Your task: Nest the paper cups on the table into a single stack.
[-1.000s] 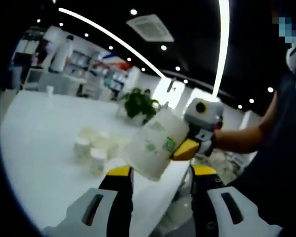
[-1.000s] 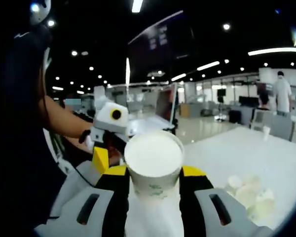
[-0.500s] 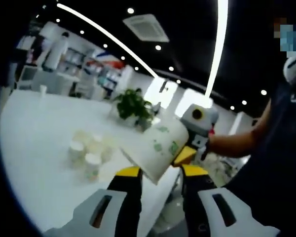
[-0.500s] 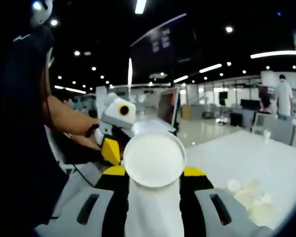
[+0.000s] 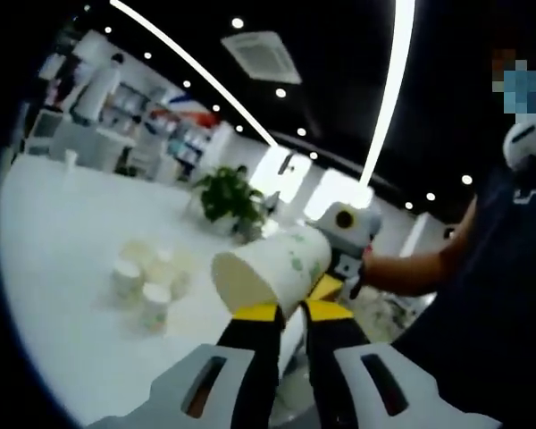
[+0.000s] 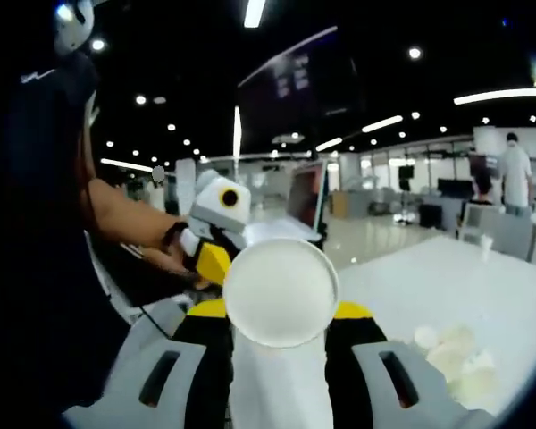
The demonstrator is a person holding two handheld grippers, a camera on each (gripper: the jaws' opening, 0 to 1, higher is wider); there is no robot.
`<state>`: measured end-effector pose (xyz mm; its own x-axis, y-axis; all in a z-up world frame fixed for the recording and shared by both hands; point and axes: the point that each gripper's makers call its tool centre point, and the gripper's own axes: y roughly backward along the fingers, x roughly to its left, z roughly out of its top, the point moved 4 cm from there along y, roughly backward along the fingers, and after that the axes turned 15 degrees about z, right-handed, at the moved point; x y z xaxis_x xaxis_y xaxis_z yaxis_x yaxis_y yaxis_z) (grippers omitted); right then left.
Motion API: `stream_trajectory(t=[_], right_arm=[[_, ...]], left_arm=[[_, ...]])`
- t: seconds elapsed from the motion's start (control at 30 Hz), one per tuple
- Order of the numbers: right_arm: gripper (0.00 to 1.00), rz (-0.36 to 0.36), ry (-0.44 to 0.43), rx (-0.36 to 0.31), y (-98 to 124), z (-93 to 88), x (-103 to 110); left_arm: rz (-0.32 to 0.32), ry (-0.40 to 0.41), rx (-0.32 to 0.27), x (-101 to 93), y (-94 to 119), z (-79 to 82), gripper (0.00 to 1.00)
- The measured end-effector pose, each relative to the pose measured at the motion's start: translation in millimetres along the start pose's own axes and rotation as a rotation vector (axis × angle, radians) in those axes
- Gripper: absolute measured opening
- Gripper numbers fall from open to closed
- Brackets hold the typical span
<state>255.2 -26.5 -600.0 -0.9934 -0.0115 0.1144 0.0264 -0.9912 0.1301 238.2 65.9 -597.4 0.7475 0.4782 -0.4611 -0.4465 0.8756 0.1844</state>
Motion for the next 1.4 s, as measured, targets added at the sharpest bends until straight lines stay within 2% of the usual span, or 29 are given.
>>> stream_trajectory(t=[0.17, 0.3, 0.5, 0.57, 1.0, 1.1, 1.2, 1.27, 1.4], right_arm=[[0.43, -0.010, -0.031, -0.010, 3, 0.0, -3], [0.45, -0.012, -0.057, -0.045, 5, 4.6, -4], [0.45, -0.008, -0.059, -0.068, 7, 9.2, -4], [0.42, -0.004, -0.045, -0.056, 6, 7.9, -3], [0.42, -0.004, -0.064, -0.067, 7, 2.6, -1], [0.43, -0.017, -0.067, -0.057, 8, 0.9, -2], [0.42, -0.053, -0.065, -0.031, 10, -5.0, -4], [0.45, -0.071, -0.077, -0.033, 13, -6.9, -5], [0.62, -0.143, -0.050, -0.048, 23, -7.8, -11]], left_arm=[[-0.031, -0.020, 0.020, -5.8, 0, 0.4, 0.02], [-0.043, -0.034, 0.039, -6.5, 0, 0.0, 0.00], [-0.039, -0.073, 0.102, -4.4, 2, -7.1, 0.00], [-0.040, -0.077, 0.103, -5.2, 3, -5.9, 0.00], [-0.038, -0.095, 0.084, -9.1, 3, 2.6, 0.00], [-0.027, -0.135, 0.110, -8.4, 0, 2.4, 0.00], [0.018, -0.176, 0.198, -2.3, -4, 0.2, 0.00], [0.038, -0.210, 0.231, 0.8, -6, 1.1, 0.00], [0.047, -0.254, 0.249, -1.8, -10, 11.2, 0.00]])
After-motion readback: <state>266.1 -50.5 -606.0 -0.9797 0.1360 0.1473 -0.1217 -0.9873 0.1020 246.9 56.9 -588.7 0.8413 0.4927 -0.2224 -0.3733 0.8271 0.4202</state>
